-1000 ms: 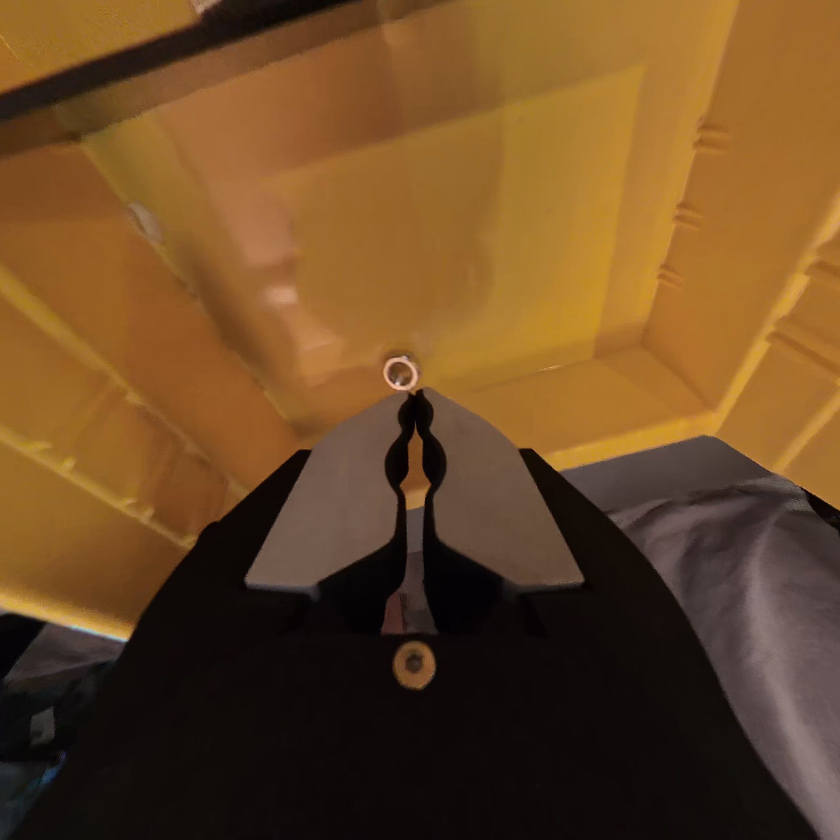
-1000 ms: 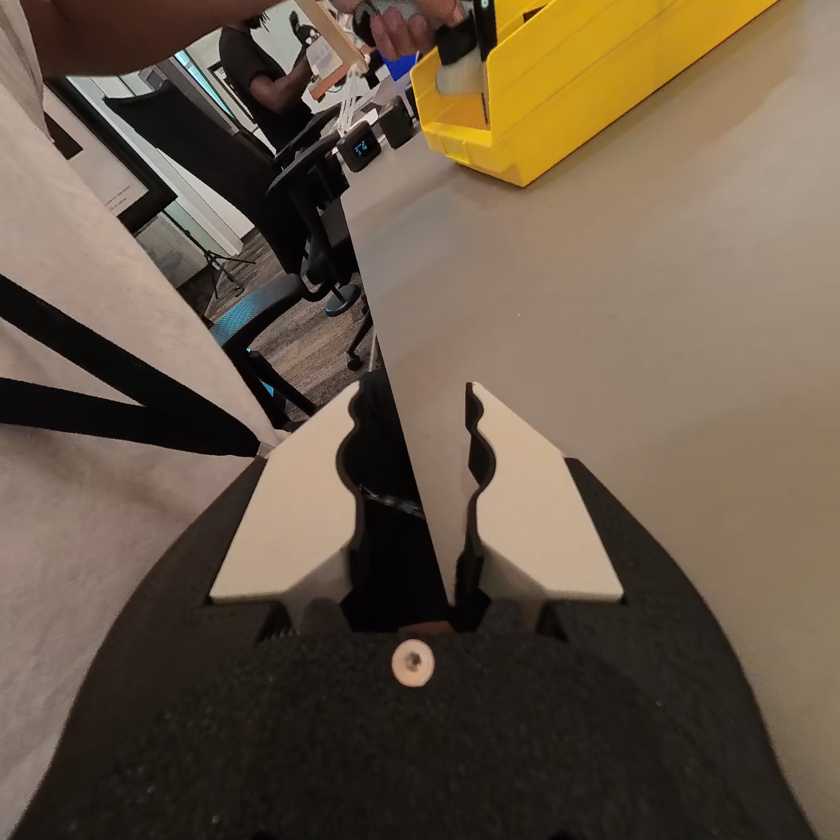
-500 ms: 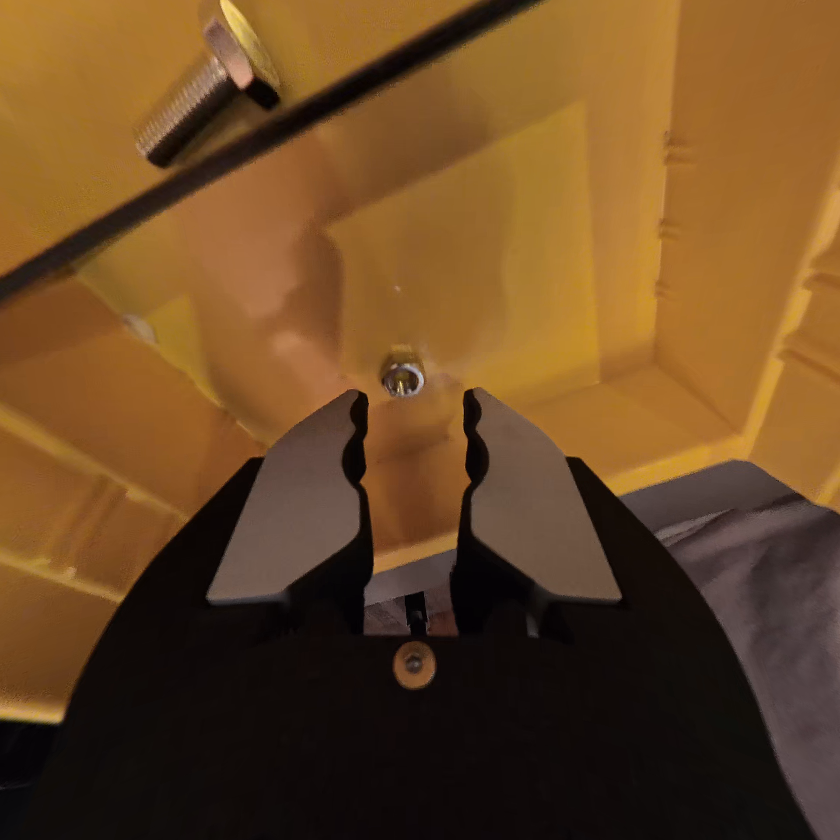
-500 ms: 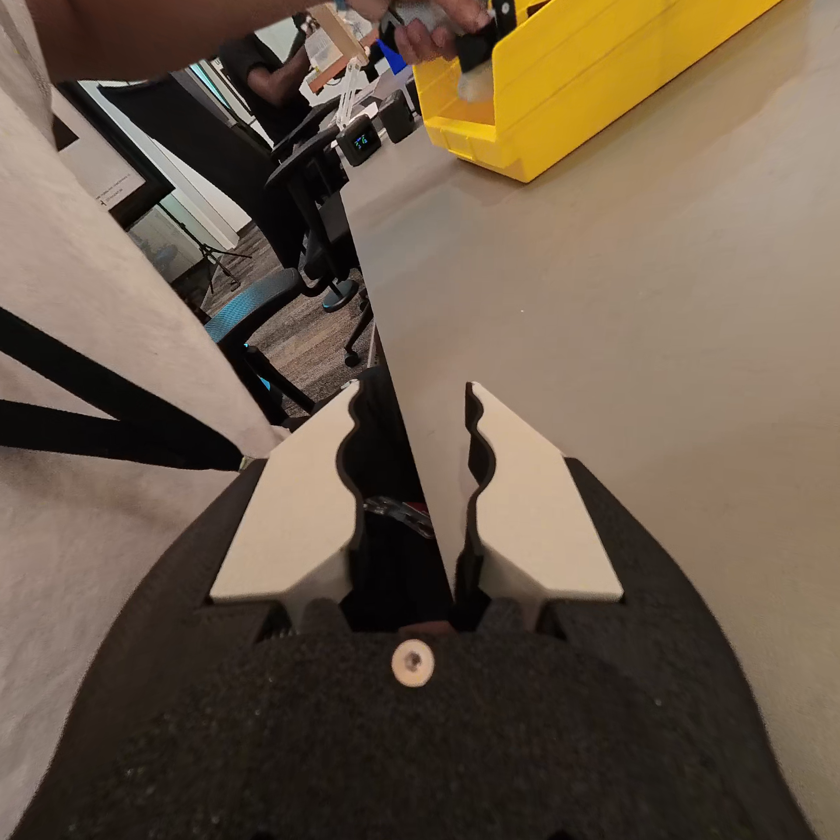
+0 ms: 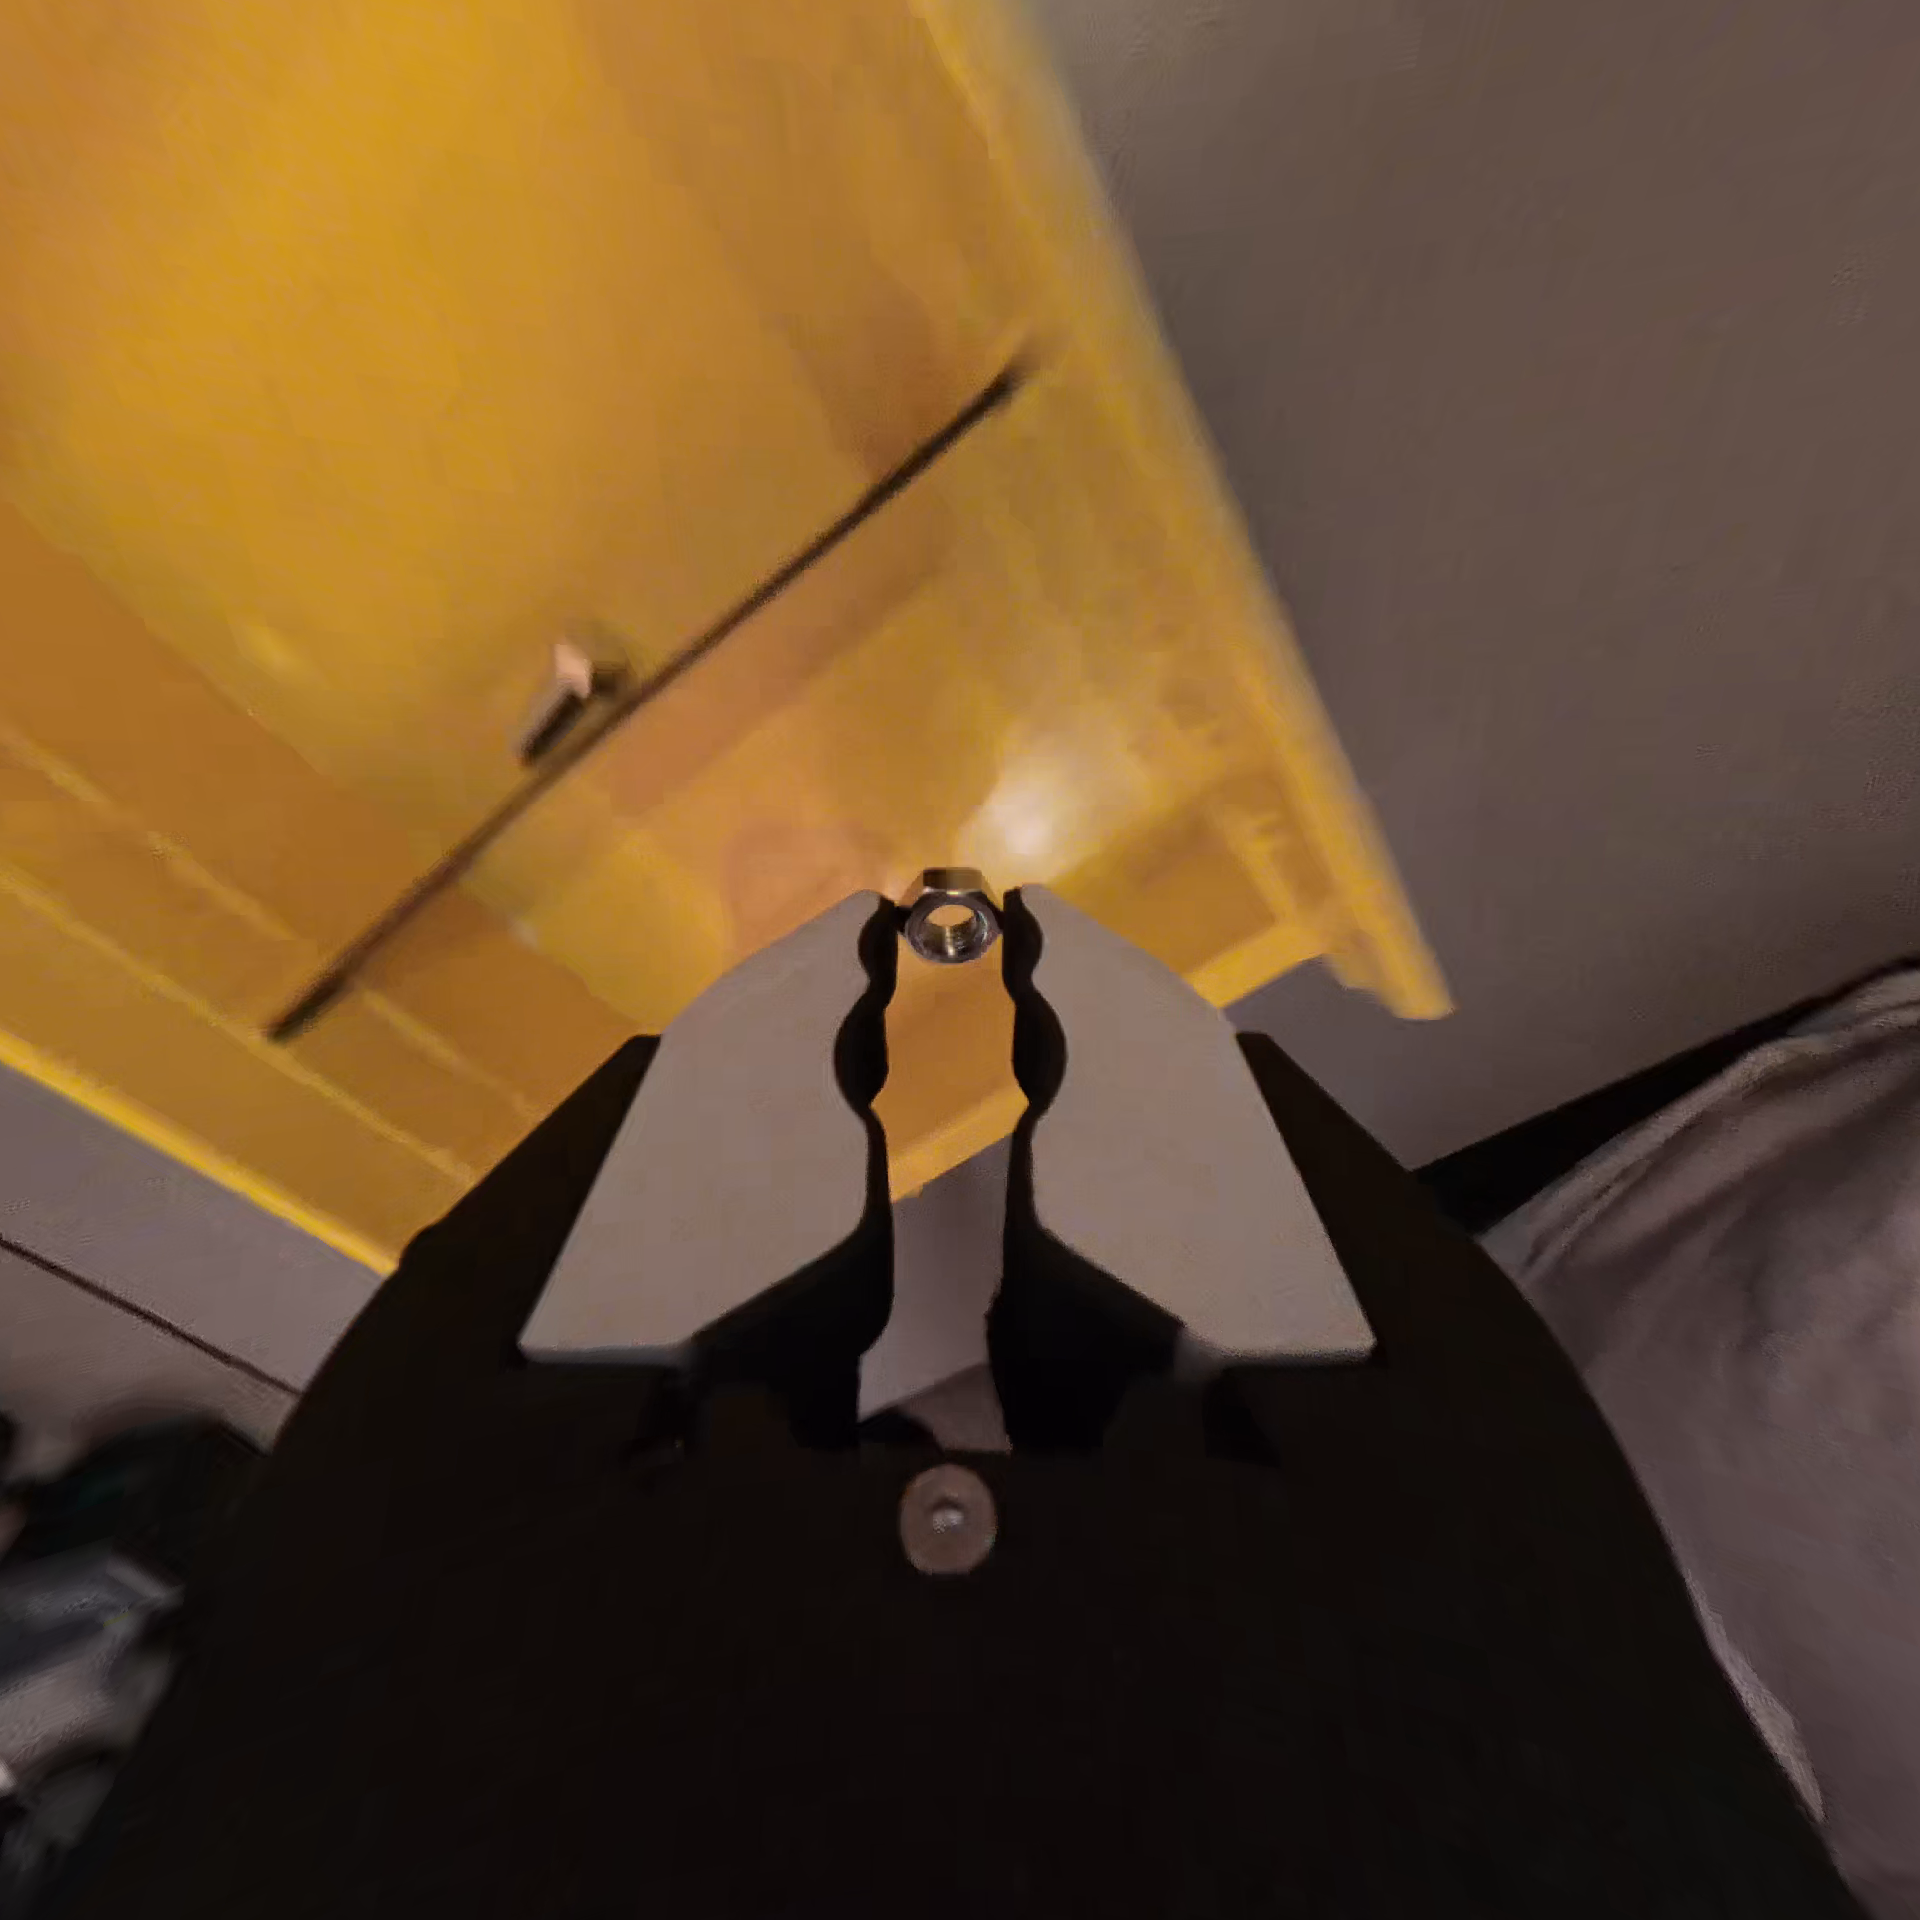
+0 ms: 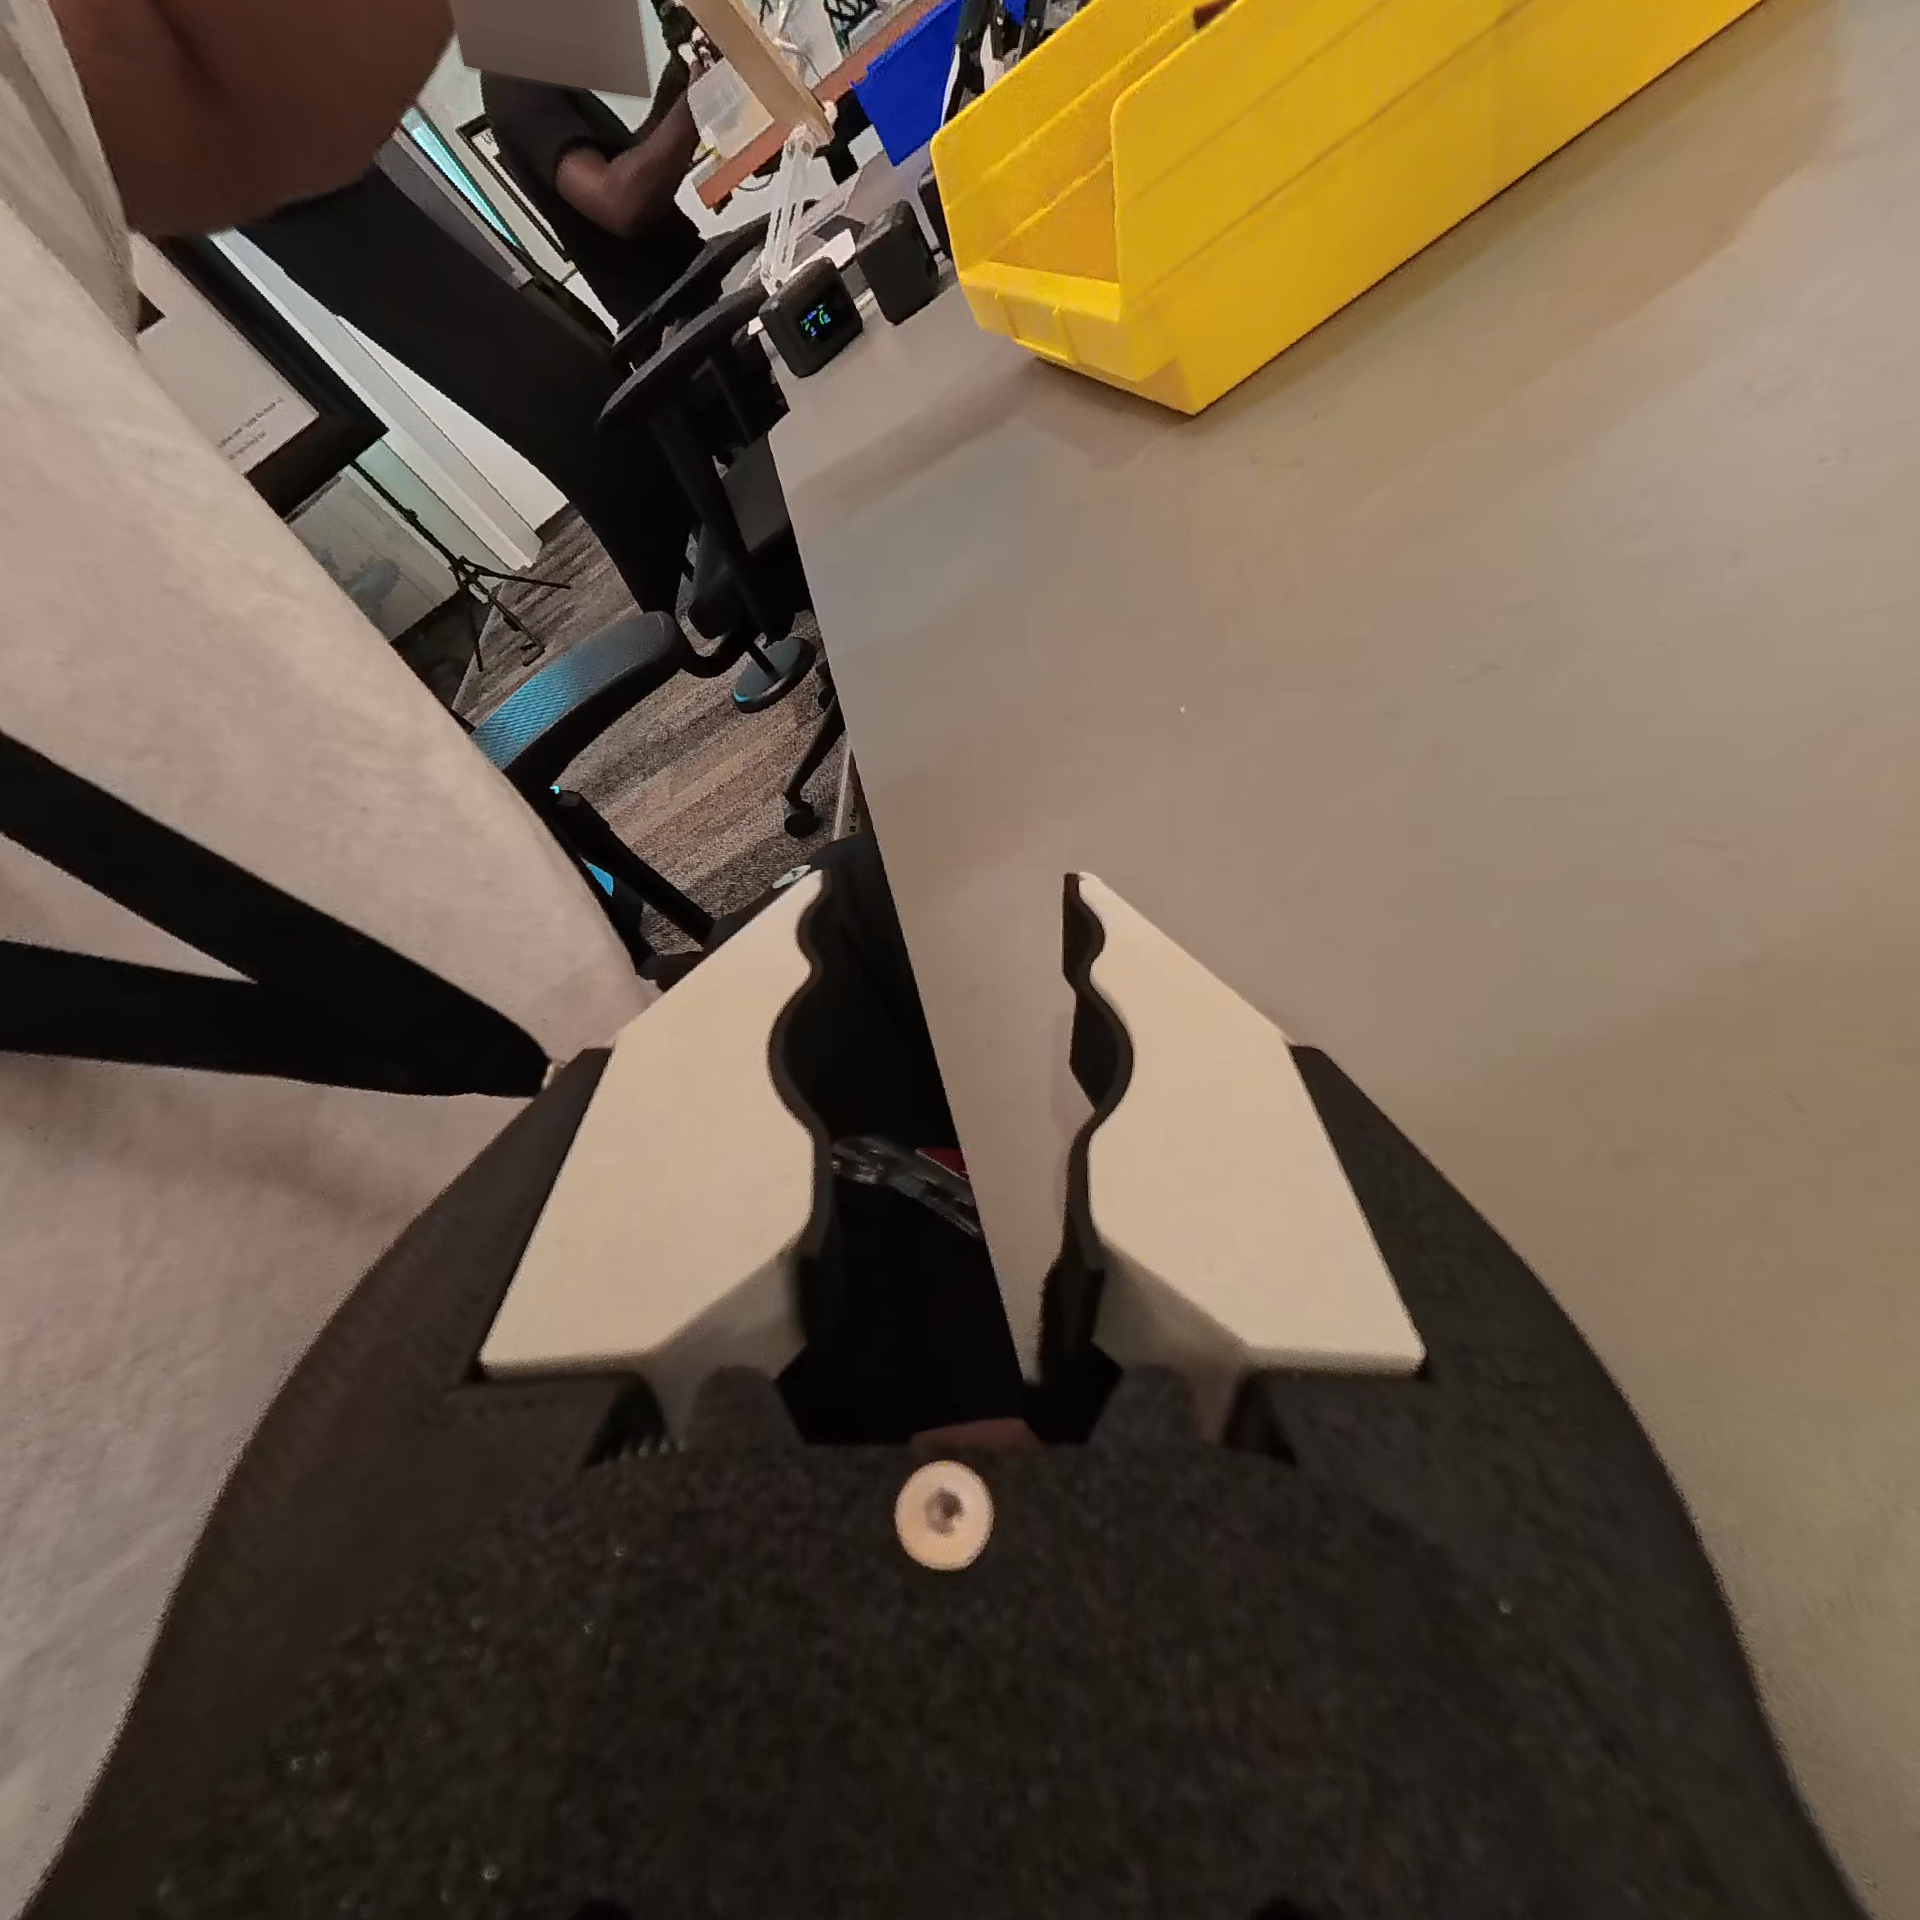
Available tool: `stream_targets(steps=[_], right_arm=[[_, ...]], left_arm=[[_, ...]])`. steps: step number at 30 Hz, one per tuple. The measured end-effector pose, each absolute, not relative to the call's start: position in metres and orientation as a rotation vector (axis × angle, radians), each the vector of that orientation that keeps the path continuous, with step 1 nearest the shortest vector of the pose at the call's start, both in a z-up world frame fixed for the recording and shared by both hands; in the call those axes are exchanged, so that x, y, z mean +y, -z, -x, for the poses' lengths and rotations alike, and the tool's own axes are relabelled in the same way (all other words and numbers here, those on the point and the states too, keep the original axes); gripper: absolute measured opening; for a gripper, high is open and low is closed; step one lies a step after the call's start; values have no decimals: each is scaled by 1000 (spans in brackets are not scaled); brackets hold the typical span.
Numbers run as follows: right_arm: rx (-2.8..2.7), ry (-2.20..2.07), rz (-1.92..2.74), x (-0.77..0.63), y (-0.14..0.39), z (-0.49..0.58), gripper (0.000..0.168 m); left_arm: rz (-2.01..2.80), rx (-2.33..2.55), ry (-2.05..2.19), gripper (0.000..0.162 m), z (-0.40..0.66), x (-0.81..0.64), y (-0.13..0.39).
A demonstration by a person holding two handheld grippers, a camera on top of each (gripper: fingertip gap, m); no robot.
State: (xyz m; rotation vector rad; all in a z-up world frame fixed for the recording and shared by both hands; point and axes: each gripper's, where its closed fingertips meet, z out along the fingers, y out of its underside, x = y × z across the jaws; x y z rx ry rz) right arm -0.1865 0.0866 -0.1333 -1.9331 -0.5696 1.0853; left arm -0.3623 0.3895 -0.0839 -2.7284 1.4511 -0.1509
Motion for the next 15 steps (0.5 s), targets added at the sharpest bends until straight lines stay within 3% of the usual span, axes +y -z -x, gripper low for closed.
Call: stream_targets(steps=[2,4,10,15], right_arm=[[-567,-1084,1929,87,132,187,42],[-566,-1084,1923,87,131,188,42],[-568,-1052,1915,86,129,186,42],[-539,-1042,1907,85,127,179,42]], left_arm=[[2560,1600,280,19,309,376,53],[2421,1904,418,19,260,339,53],[1692,2764,235,19,179,262,144],[1402,2903,68,19,147,260,181]])
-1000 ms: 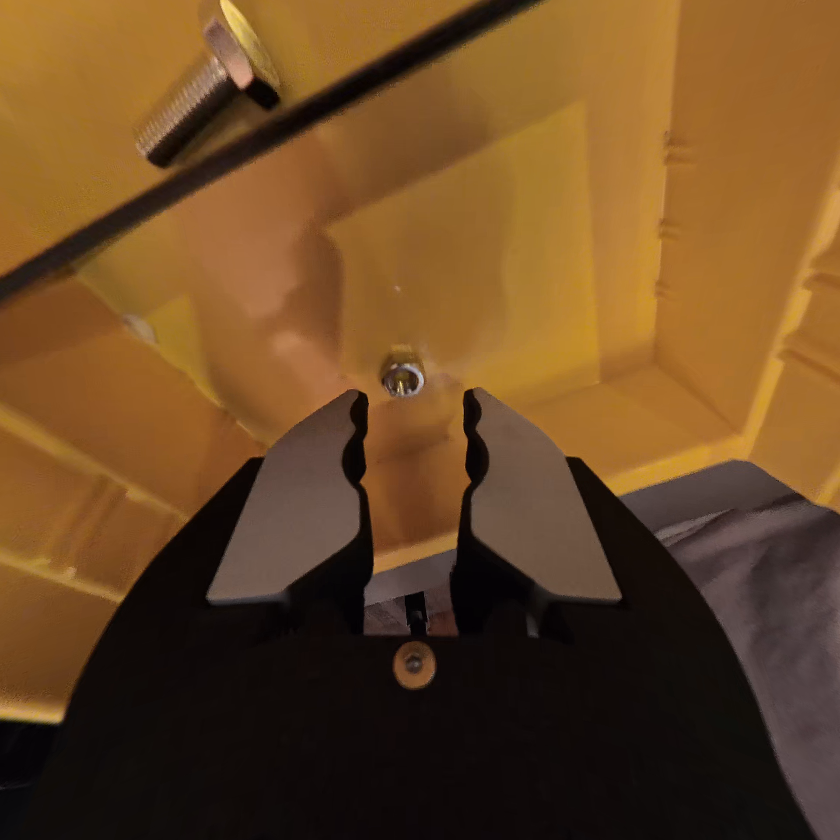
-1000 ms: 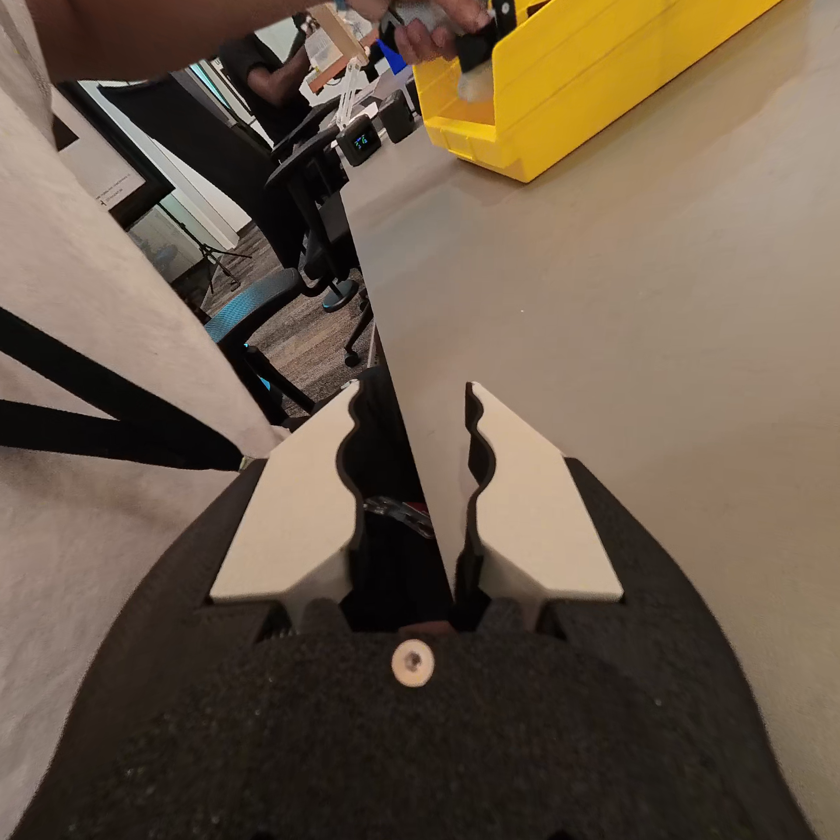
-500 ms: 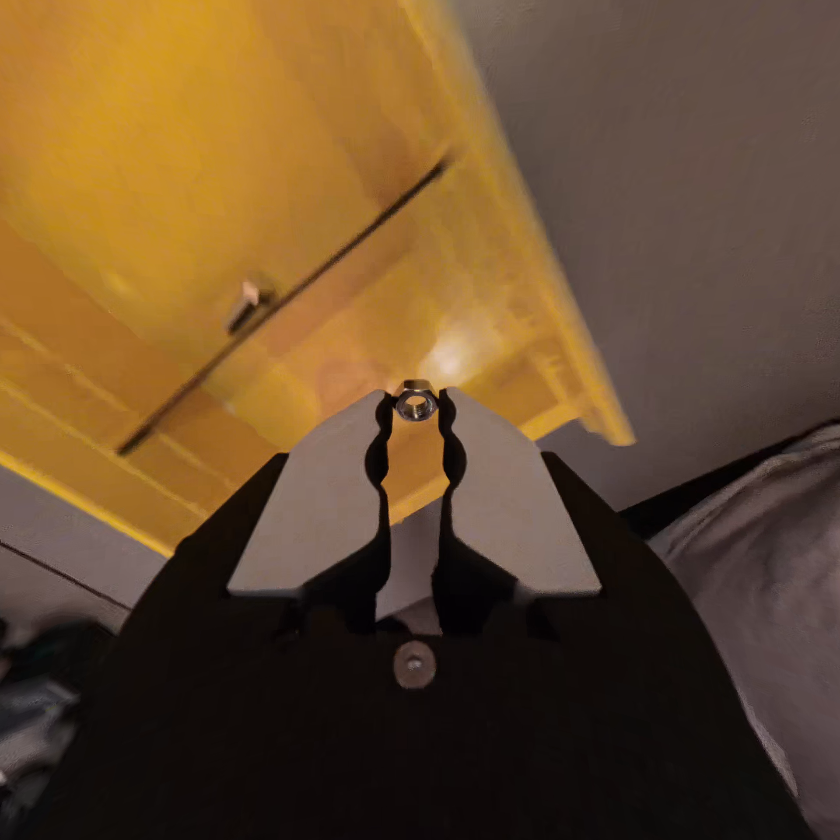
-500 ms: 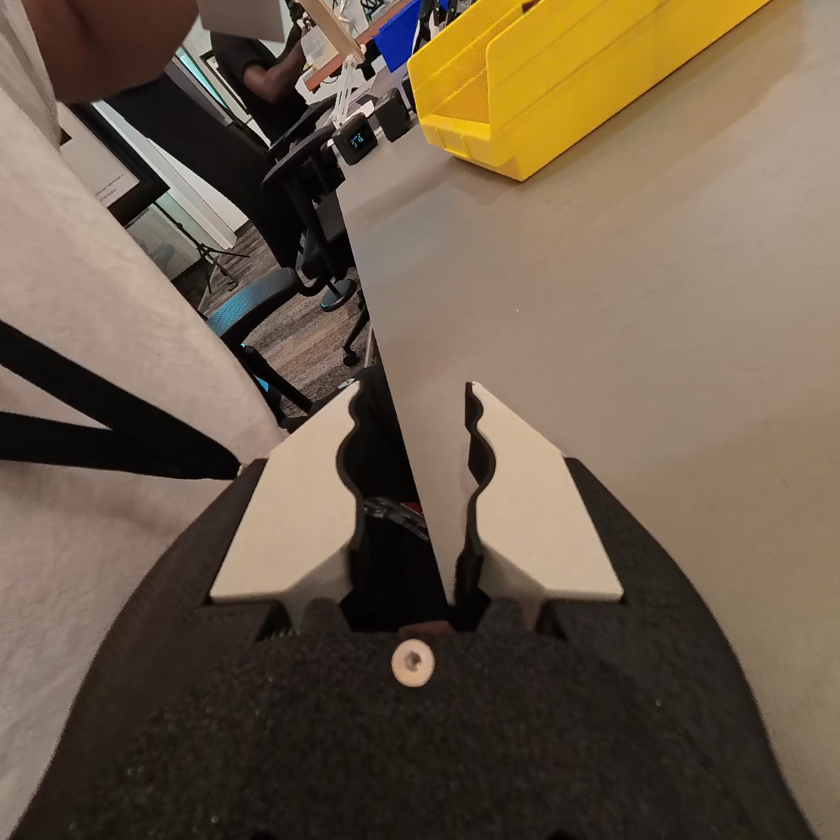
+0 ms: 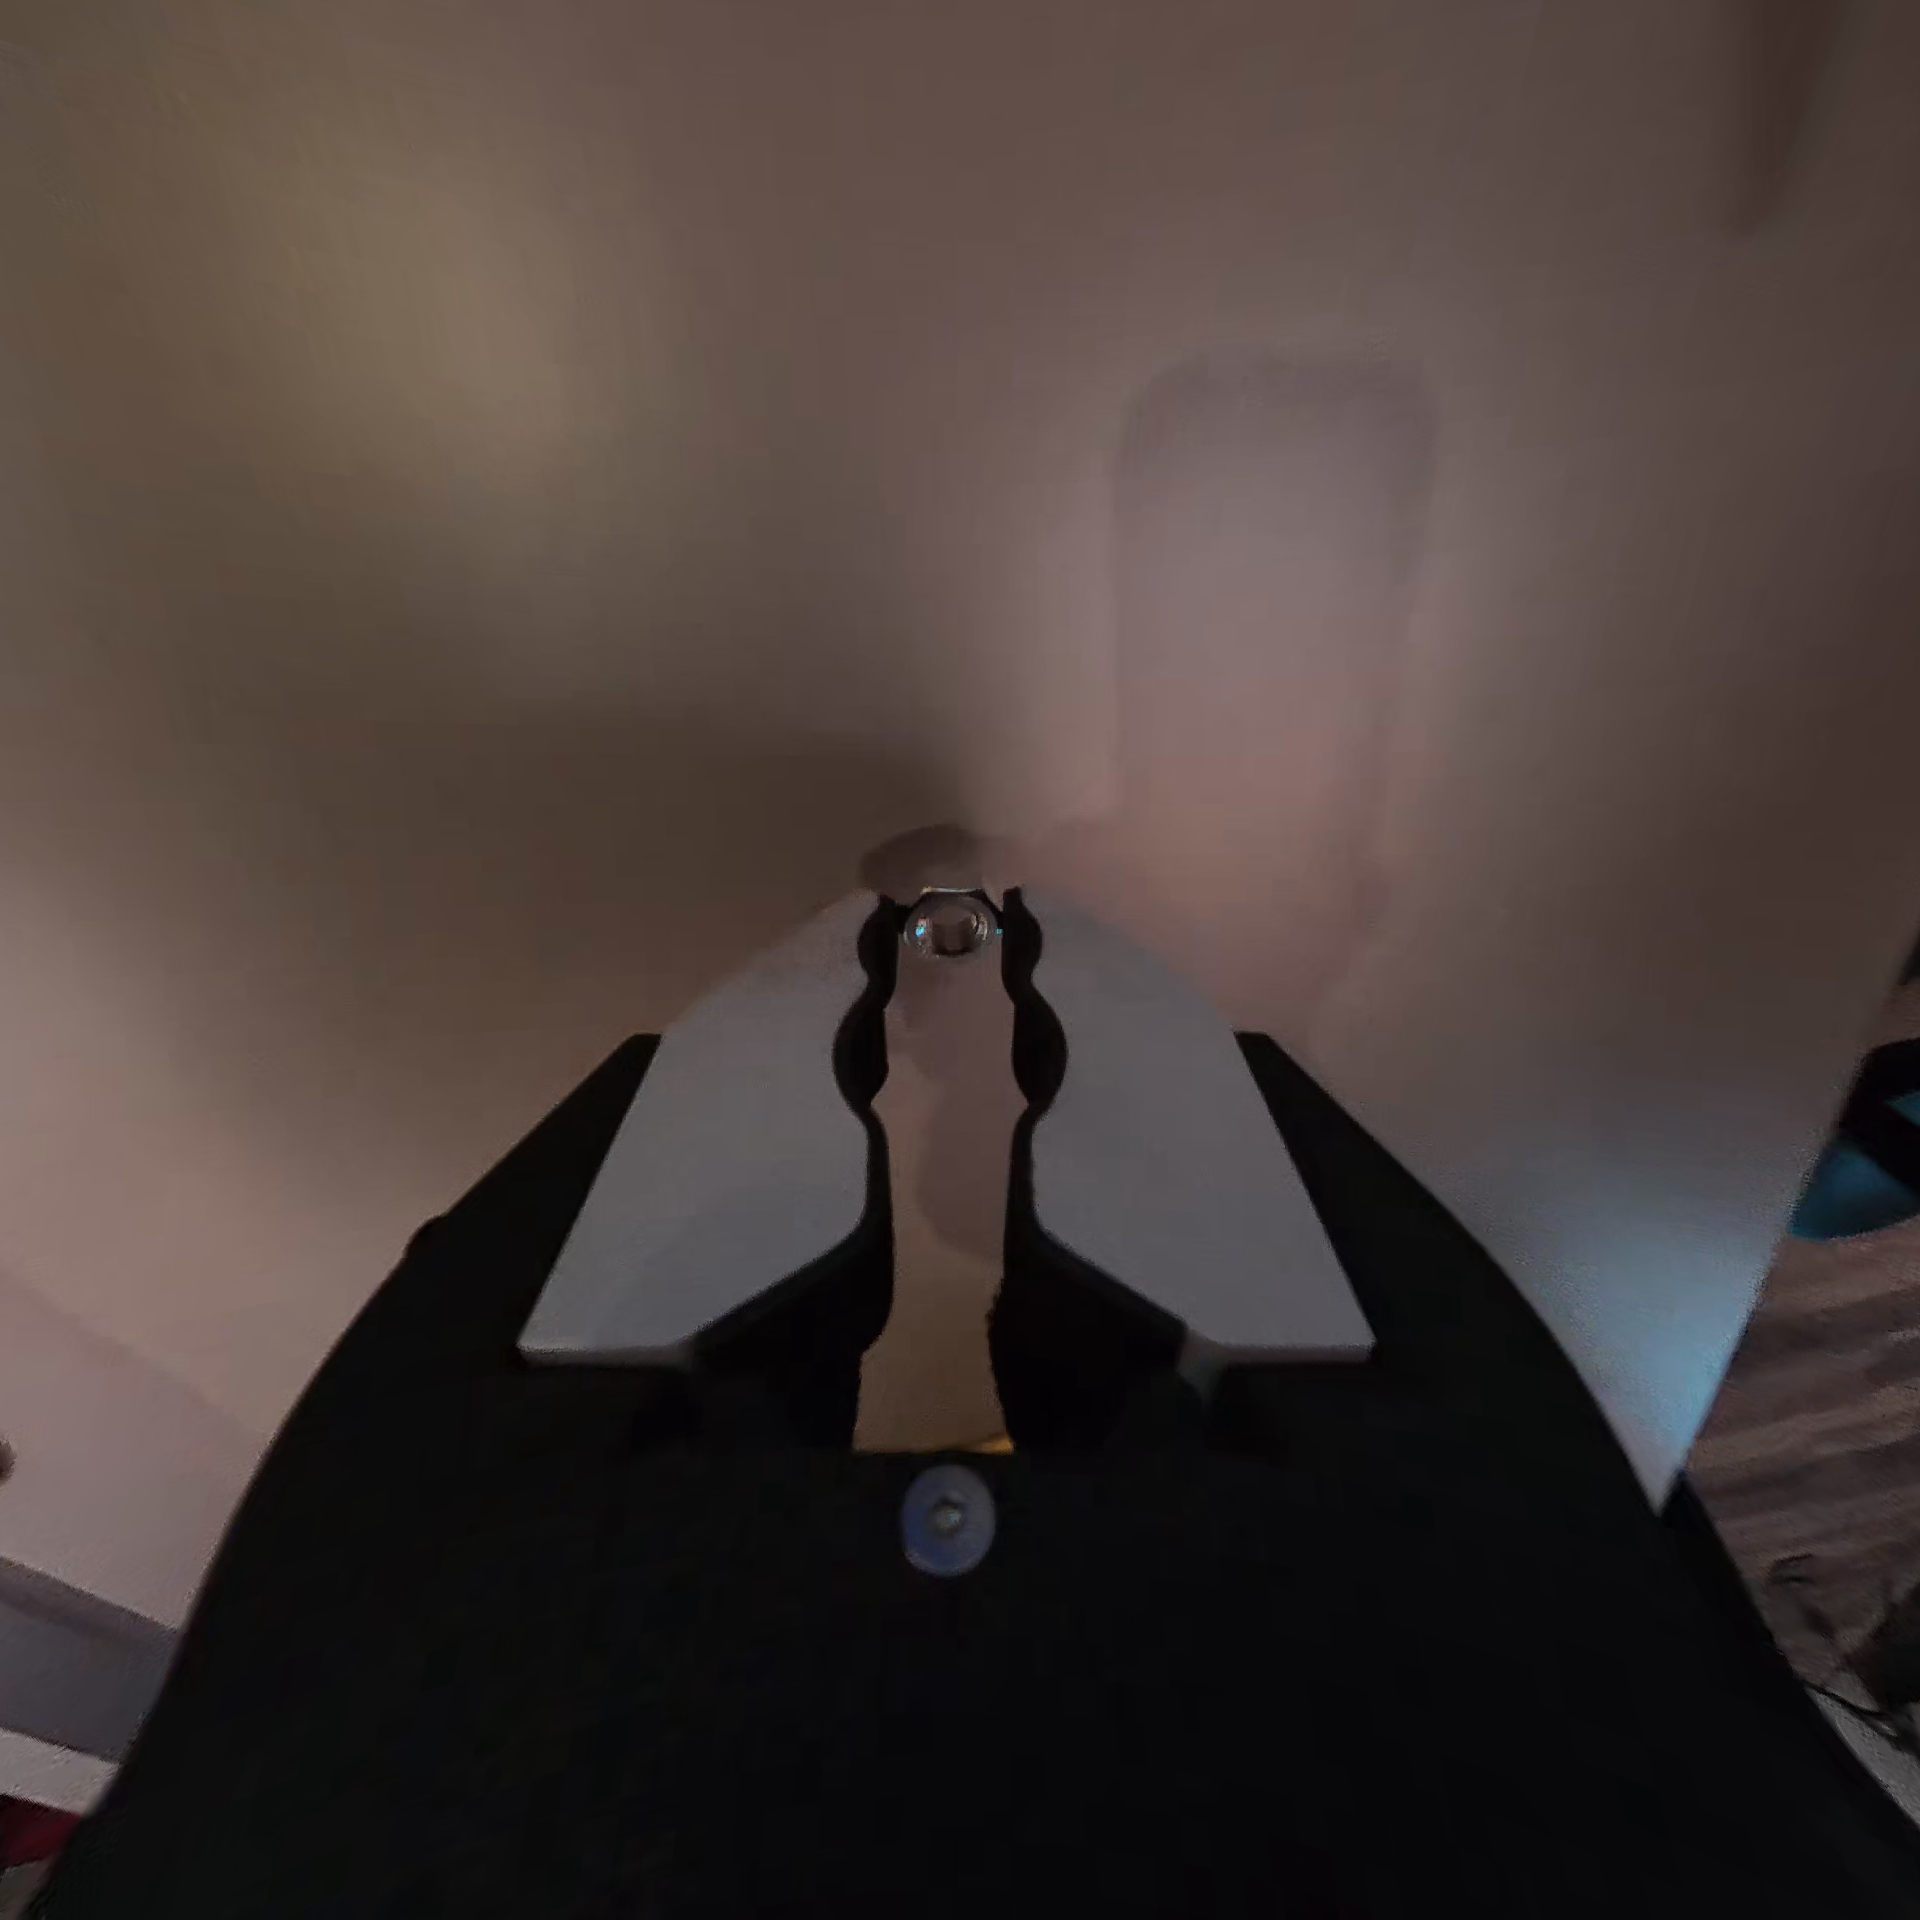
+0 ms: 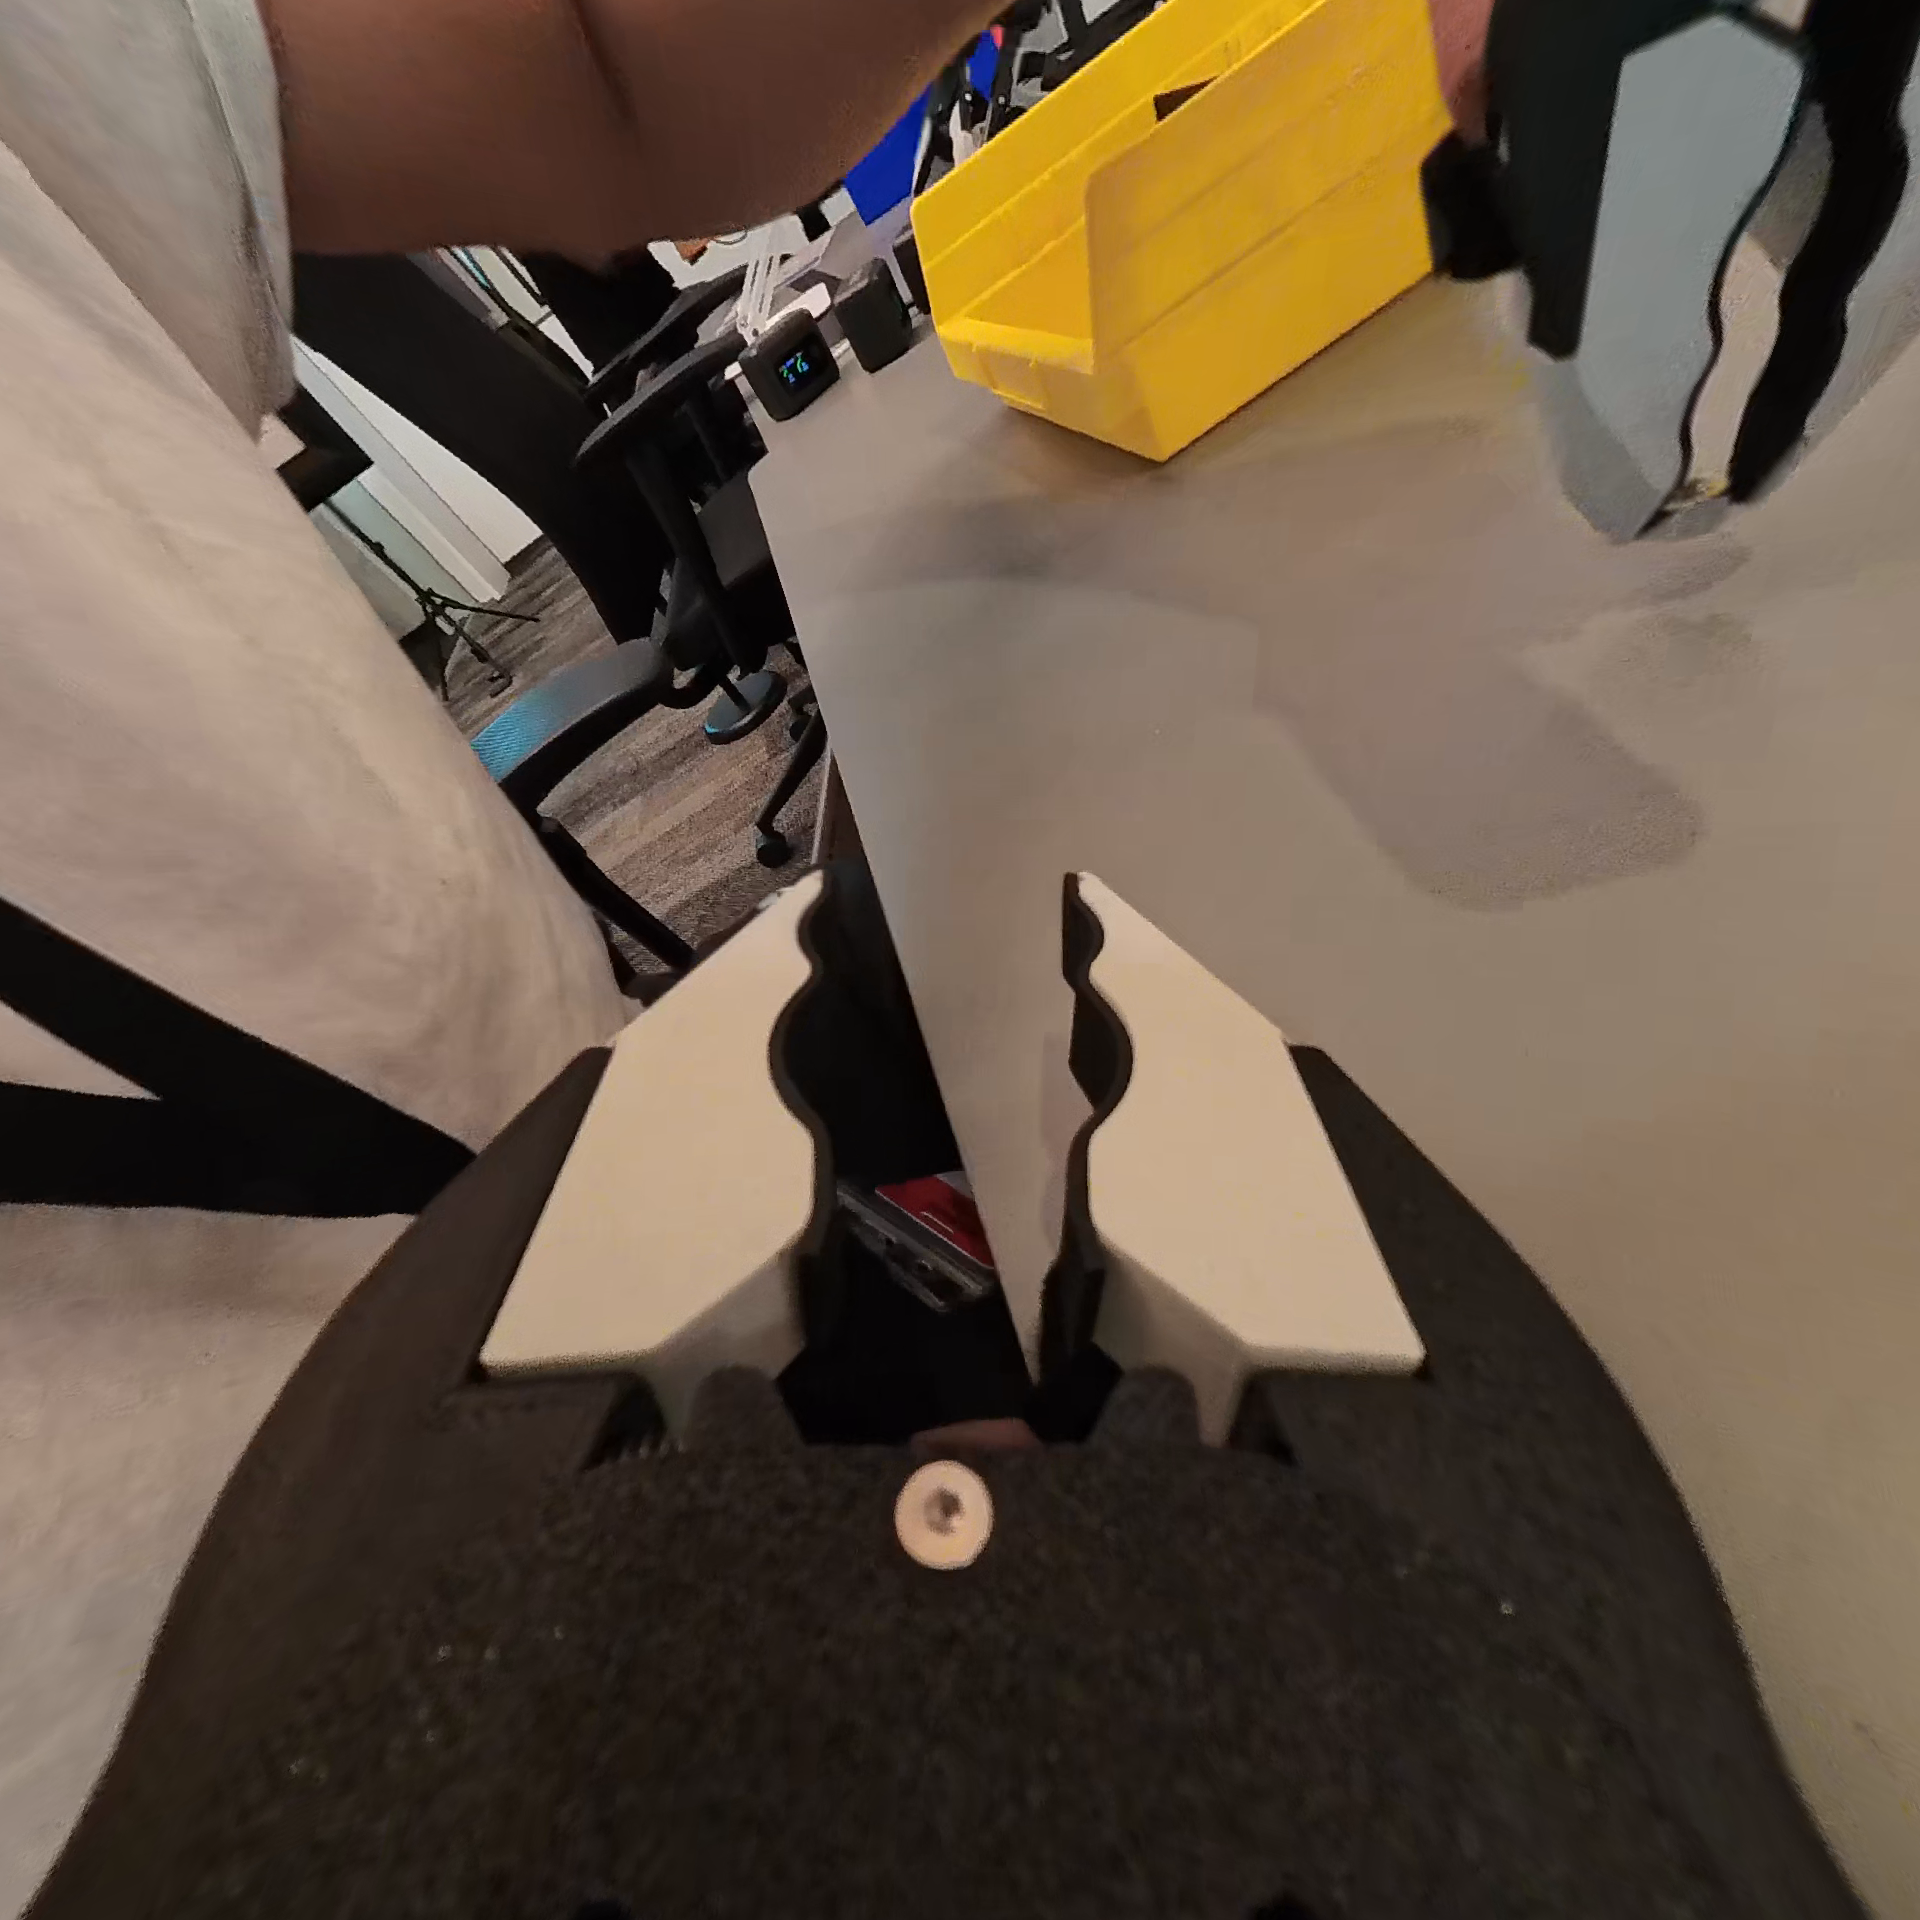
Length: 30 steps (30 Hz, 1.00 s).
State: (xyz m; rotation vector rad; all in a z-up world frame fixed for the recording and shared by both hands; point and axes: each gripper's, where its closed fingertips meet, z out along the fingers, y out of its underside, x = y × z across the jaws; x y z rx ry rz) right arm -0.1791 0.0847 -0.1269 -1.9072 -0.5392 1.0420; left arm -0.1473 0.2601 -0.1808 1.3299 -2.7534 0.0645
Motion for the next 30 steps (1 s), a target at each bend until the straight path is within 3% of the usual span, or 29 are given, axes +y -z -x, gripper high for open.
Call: stream_targets(steps=[5,11,17,21,30], right_arm=[[-519,-1048,1896,84,124,173,42],[-496,-1051,1887,86,123,167,42],[-406,-787,1916,108,130,133,42],[-409,-590,1922,123,135,116,42],[-308,-722,1846,171,120,106,42]], left_arm=[[-1265,-2794,-18,19,139,265,194],[-1347,-2808,-78,37,140,266,187],[-1910,-2762,-355,45,181,322,95],[-2290,-2565,-158,62,277,411,67],[-2144,-2316,-52,39,376,490,110]])
